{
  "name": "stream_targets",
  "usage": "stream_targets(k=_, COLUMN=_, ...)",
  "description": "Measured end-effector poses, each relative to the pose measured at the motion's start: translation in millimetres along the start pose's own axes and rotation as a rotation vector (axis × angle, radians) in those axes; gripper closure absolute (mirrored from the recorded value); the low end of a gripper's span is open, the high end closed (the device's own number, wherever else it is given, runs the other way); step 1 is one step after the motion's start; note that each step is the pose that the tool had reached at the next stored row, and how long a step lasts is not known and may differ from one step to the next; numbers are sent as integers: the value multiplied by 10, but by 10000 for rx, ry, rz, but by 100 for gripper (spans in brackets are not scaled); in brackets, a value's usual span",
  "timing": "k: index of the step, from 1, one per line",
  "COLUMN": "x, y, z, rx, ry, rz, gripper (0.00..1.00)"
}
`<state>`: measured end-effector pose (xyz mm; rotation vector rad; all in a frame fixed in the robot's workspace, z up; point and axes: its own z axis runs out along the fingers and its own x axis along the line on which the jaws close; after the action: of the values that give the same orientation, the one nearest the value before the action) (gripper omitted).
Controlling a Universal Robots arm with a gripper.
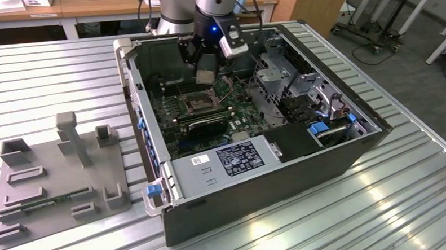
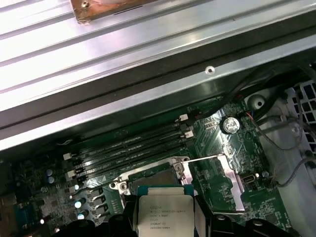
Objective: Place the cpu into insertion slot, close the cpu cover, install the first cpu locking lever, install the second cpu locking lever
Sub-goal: 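Place the cpu into insertion slot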
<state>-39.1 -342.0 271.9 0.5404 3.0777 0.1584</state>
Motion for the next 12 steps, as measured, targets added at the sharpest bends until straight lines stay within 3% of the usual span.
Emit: stream_targets(k=12, x=0, y=-2, z=15, rx=-7, ry=-147, rz=1439, gripper=46)
